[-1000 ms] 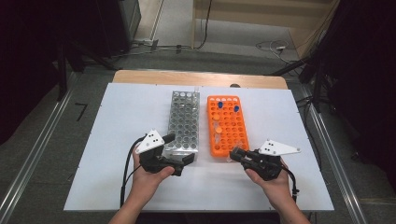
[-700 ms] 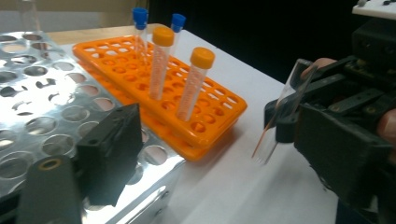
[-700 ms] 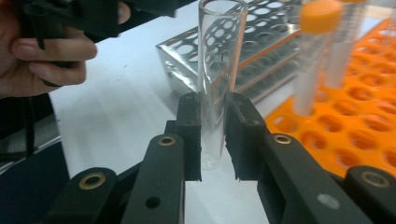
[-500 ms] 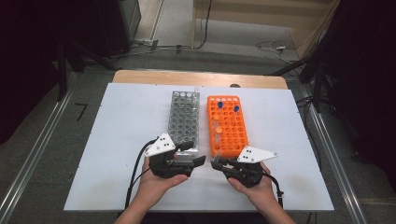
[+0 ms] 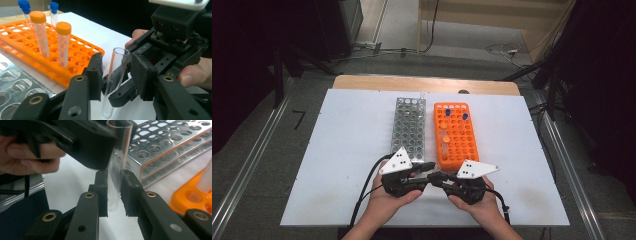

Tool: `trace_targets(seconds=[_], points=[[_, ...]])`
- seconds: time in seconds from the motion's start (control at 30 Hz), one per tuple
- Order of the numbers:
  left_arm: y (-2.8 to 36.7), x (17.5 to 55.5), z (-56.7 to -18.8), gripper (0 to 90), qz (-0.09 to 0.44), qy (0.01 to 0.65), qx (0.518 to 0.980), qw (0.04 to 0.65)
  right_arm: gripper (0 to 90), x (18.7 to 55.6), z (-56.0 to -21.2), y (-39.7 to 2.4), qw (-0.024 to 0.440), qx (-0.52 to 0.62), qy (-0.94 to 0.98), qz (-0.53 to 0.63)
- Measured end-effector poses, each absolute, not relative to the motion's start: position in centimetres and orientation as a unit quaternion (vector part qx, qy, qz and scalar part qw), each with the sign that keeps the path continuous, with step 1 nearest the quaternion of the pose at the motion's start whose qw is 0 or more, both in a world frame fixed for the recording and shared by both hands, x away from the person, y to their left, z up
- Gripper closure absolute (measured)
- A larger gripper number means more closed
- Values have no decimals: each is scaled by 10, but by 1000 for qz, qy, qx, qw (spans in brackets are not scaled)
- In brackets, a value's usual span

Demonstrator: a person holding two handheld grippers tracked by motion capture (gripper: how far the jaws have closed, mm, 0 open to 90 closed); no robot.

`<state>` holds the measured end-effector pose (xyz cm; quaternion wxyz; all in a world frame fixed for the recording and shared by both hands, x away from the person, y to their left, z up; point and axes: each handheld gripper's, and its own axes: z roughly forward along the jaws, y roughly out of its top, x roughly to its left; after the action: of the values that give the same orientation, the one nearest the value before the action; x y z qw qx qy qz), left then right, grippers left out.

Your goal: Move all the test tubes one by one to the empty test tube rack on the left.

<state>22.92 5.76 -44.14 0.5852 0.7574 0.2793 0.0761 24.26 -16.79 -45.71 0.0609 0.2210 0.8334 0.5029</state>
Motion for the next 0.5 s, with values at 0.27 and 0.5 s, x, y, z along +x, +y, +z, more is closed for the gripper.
trace_targets(seconds=[0.27,0.5], points=[[54,228,-443,744,87,275,763,578,742,241,-458,-166,58,216,837,499],[56,229,-441,762,92,275,763,578,731,243,-458,-168,51,212,836,504]])
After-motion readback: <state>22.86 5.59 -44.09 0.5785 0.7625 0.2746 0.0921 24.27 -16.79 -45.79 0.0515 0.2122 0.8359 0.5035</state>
